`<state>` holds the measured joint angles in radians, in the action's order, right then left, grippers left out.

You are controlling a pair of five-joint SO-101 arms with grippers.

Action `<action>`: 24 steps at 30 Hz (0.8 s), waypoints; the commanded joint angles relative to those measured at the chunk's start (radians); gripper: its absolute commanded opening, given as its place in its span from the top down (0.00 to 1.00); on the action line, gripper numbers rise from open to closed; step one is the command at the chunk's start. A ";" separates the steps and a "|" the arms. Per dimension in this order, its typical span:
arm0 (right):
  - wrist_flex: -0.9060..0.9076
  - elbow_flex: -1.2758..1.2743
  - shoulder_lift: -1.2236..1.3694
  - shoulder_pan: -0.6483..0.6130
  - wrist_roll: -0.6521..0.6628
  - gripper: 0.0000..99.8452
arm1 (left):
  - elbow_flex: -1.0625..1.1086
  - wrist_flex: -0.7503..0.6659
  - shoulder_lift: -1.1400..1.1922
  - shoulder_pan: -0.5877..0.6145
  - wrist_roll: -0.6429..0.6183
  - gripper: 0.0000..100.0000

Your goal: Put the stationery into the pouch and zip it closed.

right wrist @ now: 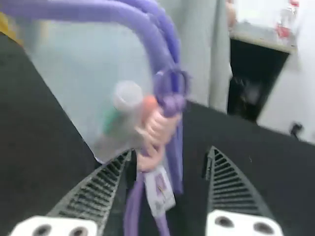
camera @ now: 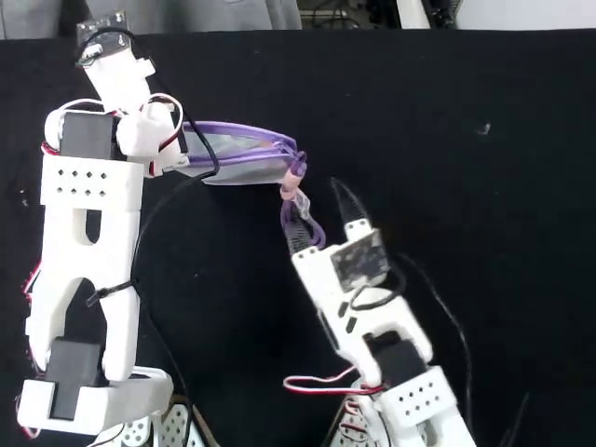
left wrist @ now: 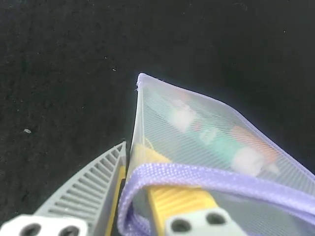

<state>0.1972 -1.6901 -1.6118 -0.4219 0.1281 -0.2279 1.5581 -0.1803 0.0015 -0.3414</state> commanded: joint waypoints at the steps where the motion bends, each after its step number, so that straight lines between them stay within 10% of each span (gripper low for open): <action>1: -0.104 0.001 -0.012 -0.043 -0.034 0.83 | 0.004 -0.020 -0.003 0.008 -0.006 0.97; 24: -0.209 0.269 0.489 0.069 -0.325 0.85 | 0.004 -0.014 -0.006 0.008 -0.006 0.97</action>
<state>0.0130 -1.5244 -1.2497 -0.3682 -0.1834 -0.2279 1.5566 -0.1803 0.0015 -0.3399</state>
